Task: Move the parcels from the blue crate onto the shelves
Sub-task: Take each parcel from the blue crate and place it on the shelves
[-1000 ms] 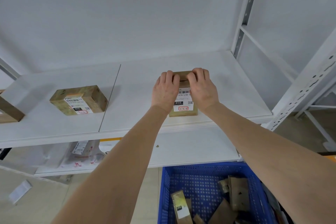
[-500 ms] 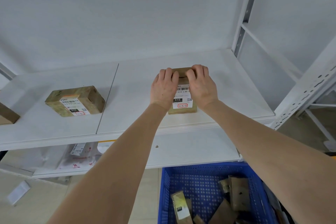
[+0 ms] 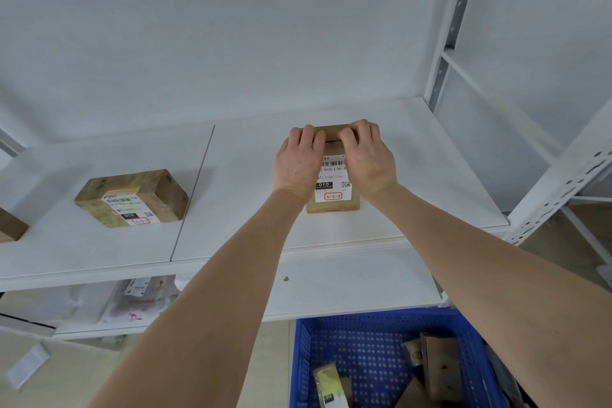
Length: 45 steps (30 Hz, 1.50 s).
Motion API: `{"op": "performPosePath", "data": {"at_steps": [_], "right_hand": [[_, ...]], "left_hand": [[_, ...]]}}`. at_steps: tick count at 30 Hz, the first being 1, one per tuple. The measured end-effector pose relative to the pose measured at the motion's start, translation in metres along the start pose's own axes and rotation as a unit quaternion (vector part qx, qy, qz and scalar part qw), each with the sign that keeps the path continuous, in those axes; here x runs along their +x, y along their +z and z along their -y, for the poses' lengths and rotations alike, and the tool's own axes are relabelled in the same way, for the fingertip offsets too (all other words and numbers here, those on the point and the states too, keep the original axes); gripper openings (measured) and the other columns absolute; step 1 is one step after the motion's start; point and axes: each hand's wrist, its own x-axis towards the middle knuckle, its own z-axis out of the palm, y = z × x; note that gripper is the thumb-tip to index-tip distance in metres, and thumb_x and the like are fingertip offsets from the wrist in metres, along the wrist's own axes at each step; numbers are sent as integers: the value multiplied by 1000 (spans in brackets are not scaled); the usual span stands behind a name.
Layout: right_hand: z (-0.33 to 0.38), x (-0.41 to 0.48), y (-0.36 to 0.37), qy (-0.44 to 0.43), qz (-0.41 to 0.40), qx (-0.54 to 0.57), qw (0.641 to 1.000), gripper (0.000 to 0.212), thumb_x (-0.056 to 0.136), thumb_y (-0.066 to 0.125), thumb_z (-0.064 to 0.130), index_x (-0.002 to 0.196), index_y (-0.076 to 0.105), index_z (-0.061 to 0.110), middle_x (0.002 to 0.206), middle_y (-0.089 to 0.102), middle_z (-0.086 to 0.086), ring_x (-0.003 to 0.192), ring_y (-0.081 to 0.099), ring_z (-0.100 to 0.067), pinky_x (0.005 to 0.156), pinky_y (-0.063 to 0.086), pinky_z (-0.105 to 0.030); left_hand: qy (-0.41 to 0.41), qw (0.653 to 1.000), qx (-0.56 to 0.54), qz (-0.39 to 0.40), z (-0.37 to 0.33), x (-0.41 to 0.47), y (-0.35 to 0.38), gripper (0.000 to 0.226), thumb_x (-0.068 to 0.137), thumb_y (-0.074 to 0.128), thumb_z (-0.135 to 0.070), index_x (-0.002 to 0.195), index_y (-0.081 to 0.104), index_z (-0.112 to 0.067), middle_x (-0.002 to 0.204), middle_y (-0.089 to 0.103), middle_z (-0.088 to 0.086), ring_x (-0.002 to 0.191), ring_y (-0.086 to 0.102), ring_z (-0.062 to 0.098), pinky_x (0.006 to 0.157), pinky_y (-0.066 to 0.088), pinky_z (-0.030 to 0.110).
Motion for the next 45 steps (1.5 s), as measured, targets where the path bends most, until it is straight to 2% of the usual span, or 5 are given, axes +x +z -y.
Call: {"op": "performPosePath", "data": {"at_steps": [20, 25, 30, 35, 45], "right_hand": [[-8, 18, 16, 6, 20, 8, 1000, 53, 50, 74, -16, 97, 60, 2, 102, 56, -19, 93, 56, -37, 48, 38, -28], [-8, 17, 10, -9, 21, 2, 1000, 52, 49, 75, -14, 96, 60, 2, 102, 58, -17, 92, 57, -37, 61, 48, -35], [-9, 15, -3, 11, 83, -16, 996, 53, 67, 71, -2, 117, 56, 7, 119, 51, -14, 109, 48, -34, 81, 45, -37], [-5, 14, -19, 24, 138, -31, 990, 57, 79, 64, 5, 131, 42, 13, 132, 38, -10, 121, 38, -29, 92, 39, -33], [4, 3, -39, 42, 163, -35, 985, 61, 82, 64, 8, 136, 38, 16, 137, 34, -9, 125, 35, -29, 94, 36, -33]], "left_hand": [[-11, 1000, 0, 4, 4, 14, 18, 43, 45, 75, 2, 85, 66, -12, 81, 60, 2, 71, 58, 23, 57, 48, 25], [-17, 999, -17, 47, 6, 13, 7, 44, 47, 79, -2, 88, 67, -10, 83, 60, 5, 72, 59, 25, 60, 50, 27], [-30, 994, -68, 80, 11, 10, -6, 42, 65, 73, -1, 106, 65, -6, 98, 62, 11, 88, 60, 31, 71, 51, 32], [-47, 986, -79, 139, 12, 10, -27, 49, 88, 46, -5, 136, 43, -11, 132, 45, 7, 120, 43, 24, 93, 38, 29], [-62, 981, -58, 176, 7, -2, -48, 53, 87, 47, -6, 139, 38, -13, 137, 38, 8, 123, 40, 25, 94, 36, 30]]}}
